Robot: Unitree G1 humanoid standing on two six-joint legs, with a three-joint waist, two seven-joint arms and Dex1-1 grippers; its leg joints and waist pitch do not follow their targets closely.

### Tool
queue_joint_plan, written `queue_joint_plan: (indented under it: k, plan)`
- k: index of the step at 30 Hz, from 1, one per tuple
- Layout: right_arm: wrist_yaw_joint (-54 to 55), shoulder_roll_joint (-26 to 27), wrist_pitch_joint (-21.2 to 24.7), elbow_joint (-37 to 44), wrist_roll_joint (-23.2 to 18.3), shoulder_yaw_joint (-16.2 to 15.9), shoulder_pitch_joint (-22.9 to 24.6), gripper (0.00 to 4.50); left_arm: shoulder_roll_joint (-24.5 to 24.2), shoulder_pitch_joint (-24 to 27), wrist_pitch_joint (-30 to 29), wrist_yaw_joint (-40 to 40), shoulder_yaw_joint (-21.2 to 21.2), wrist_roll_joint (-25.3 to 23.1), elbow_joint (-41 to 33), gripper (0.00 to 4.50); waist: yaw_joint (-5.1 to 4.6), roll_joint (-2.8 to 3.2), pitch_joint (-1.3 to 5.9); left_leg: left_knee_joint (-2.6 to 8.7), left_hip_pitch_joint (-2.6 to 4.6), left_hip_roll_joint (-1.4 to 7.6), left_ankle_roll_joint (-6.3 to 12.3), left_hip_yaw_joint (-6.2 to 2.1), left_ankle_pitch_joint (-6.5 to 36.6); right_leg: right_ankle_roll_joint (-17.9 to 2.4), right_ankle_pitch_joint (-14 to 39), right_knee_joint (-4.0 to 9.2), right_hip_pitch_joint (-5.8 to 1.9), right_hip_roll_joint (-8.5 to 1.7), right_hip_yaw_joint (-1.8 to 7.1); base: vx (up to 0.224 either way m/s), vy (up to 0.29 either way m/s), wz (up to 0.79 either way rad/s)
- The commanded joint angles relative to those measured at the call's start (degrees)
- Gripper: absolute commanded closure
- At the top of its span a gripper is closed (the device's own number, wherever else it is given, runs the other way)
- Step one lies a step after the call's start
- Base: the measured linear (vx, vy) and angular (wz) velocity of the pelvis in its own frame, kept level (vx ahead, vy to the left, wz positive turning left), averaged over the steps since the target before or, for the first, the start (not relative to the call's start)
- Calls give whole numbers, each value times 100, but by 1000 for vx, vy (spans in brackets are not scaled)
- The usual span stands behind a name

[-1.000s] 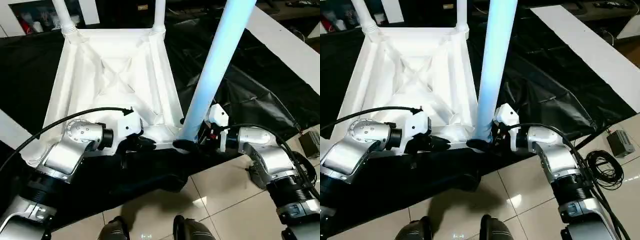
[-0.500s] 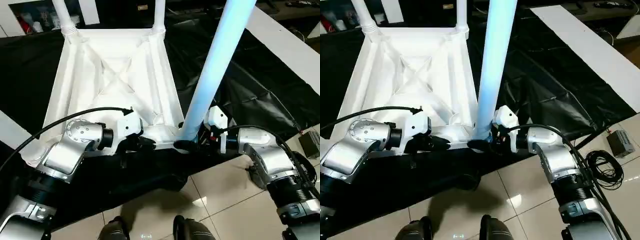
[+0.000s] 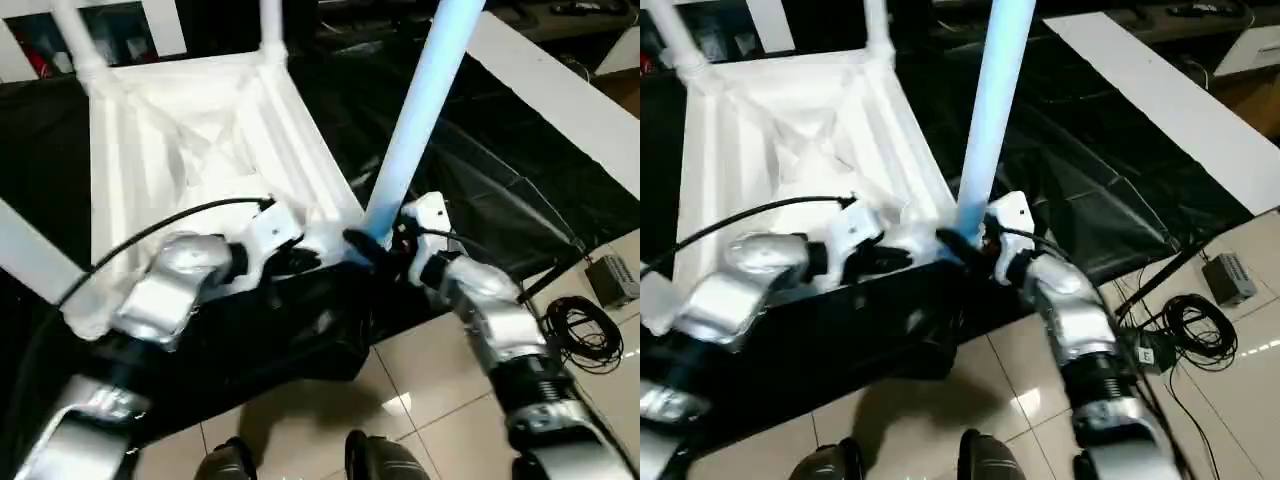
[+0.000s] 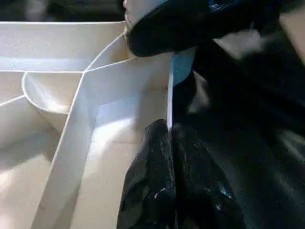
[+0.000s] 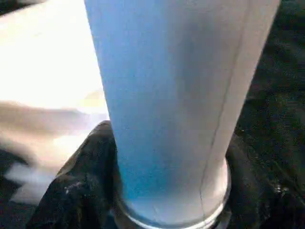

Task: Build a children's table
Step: Rotate leg to tighten

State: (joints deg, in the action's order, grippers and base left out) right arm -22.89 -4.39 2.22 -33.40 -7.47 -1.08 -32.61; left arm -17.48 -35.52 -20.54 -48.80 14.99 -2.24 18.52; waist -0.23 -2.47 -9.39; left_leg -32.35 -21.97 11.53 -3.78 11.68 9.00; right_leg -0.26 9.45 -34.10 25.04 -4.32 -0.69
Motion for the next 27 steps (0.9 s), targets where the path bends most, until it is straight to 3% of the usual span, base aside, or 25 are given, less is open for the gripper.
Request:
queue_joint_plan:
  k: [1, 7, 8, 13, 16, 20, 25, 27]
  plan:
    - [630, 196, 84, -429, 118, 15, -42, 183, 384, 121, -171, 393, 200, 51, 339, 450, -4, 5, 392, 382, 122, 106, -53, -52, 1563, -996, 2002, 445, -191, -237, 174, 0, 0, 0]
    - [797, 614, -293, -782, 186, -9, -370, 183, 597, -97, -95, 855, 175, -215, 750, 450, 26, -31, 417, 360, 80, 78, 183, -40, 1366, -944, 1528, 411, -231, -217, 168, 0, 0, 0]
    - [719, 631, -375, -745, 197, -26, -374, 127, 569, -87, -80, 802, 178, -224, 721, 450, 30, -29, 409, 362, 74, 78, 221, -38, 1316, -955, 1465, 411, -229, -214, 163, 0, 0, 0]
    - [119, 529, -588, -441, 6, -57, -322, 92, 364, 56, -129, 434, 90, -65, 391, 450, 8, -48, 410, 363, 40, 88, 308, -48, 1272, -1015, 1467, 399, -255, -229, 154, 0, 0, 0]
    - [-102, 297, -563, -241, -81, -52, -282, 62, 139, 159, -28, 144, 115, -2, 165, 450, -21, -40, 408, 361, 46, 92, 324, -46, 1273, -1042, 1525, 408, -251, -235, 156, 0, 0, 0]
    - [-402, 58, -456, -23, -118, -94, -202, 29, -35, 250, -12, -104, 110, 75, 0, 450, -27, -39, 428, 336, 43, 96, 451, -26, 913, -1179, 960, 347, -271, -215, 161, 0, 0, 0]
    - [-2193, -965, -22, 675, -282, -374, 169, 29, -591, 492, 338, -1009, 127, 335, -470, 450, 35, -28, 440, 300, 69, 103, 707, 2, 639, -1427, 273, 281, -308, -180, 163, 0, 0, 0]
    - [-2751, -1224, 58, 874, -355, -481, 269, 29, -753, 598, 402, -1354, 139, 477, -668, 450, 51, -16, 438, 303, 69, 117, 716, 4, 657, -1479, 287, 273, -304, -200, 163, 0, 0, 0]
